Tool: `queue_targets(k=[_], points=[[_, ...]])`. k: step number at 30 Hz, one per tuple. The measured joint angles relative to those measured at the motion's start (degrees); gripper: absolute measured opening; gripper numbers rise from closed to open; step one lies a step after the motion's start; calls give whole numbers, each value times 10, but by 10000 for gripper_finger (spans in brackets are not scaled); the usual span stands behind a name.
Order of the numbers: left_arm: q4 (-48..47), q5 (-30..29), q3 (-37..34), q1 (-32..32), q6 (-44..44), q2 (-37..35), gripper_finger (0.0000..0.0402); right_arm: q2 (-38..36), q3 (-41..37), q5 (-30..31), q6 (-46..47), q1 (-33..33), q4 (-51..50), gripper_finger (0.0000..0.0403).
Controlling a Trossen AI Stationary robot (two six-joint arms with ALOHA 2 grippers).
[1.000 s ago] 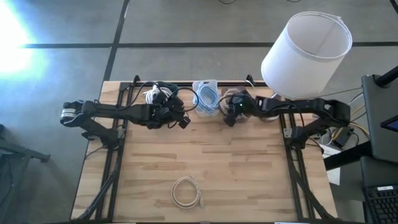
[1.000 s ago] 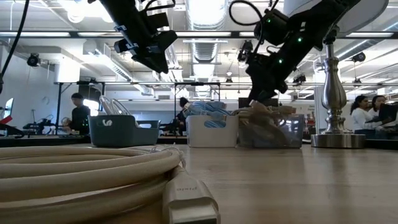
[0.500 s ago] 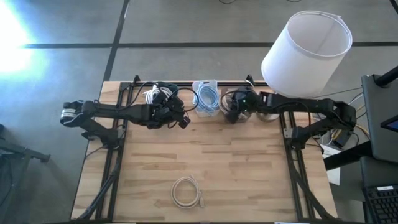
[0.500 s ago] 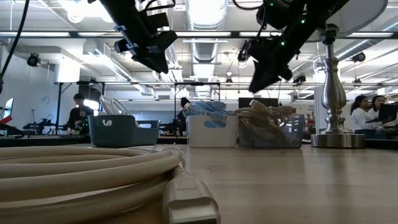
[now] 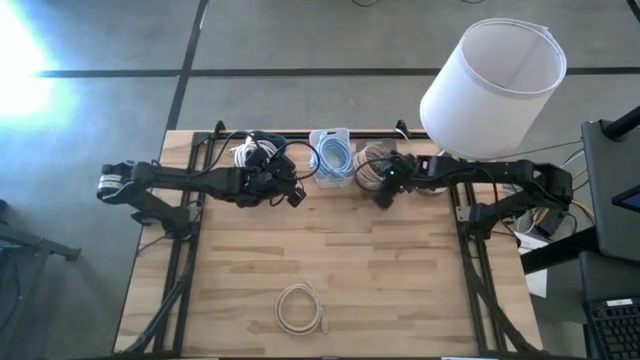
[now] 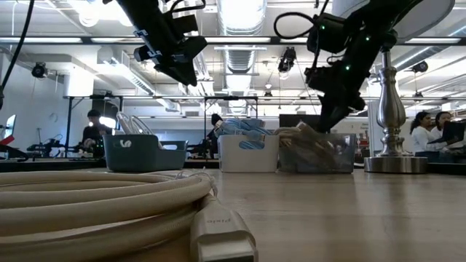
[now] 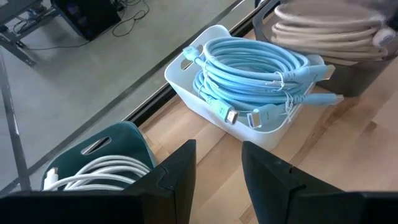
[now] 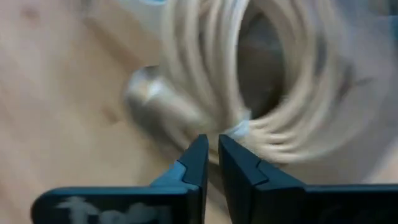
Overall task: Sort HDMI cables
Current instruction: Put the top brown HDMI cable into the black bin, then put the brown HDMI cable into the black bin
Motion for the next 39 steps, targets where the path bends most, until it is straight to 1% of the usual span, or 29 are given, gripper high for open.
queue_targets(k=[3, 6, 8, 12, 15, 17, 20, 23, 28, 30, 34, 36, 39], points=[[0, 0, 0, 0, 0, 0, 133, 0, -1, 54, -5, 0, 2, 21], [0, 0, 0, 0, 0, 0, 133, 0, -1, 50, -5, 0, 11, 12], [0, 0, 0, 0, 0, 0, 133, 0, -1, 27, -4, 2, 20, 9], [0, 0, 0, 0, 0, 0, 133, -1, -1, -53, 27, 19, 68, 8], [0, 0, 0, 0, 0, 0, 133, 0, -1, -102, 26, 52, 132, 8], [0, 0, 0, 0, 0, 0, 133, 0, -1, -114, 21, 83, 179, 8], [0, 0, 0, 0, -1, 0, 133, 1, -1, -111, -2, 134, 236, 8], [0, 0, 0, 0, -1, 0, 133, 1, -1, -107, -25, 182, 268, 8], [1, 2, 0, 0, -1, 0, 133, 1, -1, -50, -16, 241, 272, 8], [1, 28, 0, -1, -1, 0, 133, 1, -1, -45, -15, 252, 271, 8], [31, 166, -1, -16, 10, 0, 133, 1, -1, -53, -12, 274, 270, 9], [67, 227, -10, -34, 36, 5, 133, 1, -1, -54, -13, 285, 265, 11], [89, 321, -29, -66, 61, 10, 133, 1, -1, -55, -13, 294, 242, 21]])
